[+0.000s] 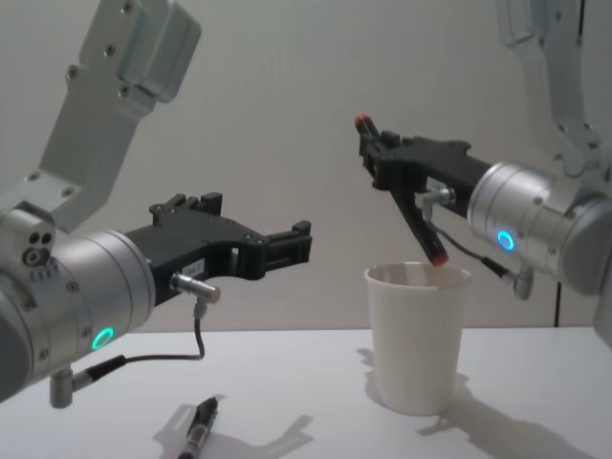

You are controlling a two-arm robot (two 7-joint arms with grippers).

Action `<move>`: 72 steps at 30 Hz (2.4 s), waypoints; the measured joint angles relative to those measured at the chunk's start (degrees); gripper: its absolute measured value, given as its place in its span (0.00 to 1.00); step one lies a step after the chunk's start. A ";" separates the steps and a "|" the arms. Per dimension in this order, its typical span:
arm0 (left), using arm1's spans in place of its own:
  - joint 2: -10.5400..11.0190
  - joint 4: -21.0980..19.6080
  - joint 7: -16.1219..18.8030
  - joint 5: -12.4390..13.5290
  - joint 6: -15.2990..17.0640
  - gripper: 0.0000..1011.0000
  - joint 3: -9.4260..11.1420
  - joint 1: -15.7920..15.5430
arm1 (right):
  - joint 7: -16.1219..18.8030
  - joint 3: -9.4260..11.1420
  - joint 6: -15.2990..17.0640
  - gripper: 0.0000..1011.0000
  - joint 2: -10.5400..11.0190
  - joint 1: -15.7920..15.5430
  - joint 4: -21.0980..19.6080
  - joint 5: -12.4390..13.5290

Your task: Place the pen into the pen holder.

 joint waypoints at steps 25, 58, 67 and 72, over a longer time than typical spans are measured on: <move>0.00 0.00 0.00 0.00 0.00 0.99 0.00 0.00 | -1.66 -0.52 0.38 0.18 0.23 -1.97 1.80 -0.95; 0.00 0.00 0.00 0.00 0.00 0.99 0.00 0.00 | -2.01 -0.73 1.32 0.64 0.81 -4.01 0.77 -0.92; 0.00 0.00 0.00 0.00 0.00 0.99 0.00 0.00 | -1.98 -0.64 1.39 0.88 0.92 -4.15 0.37 -0.89; 0.00 0.00 0.00 0.00 0.00 0.99 0.00 0.00 | -1.47 -0.19 1.54 0.99 1.52 -4.61 -1.55 -0.68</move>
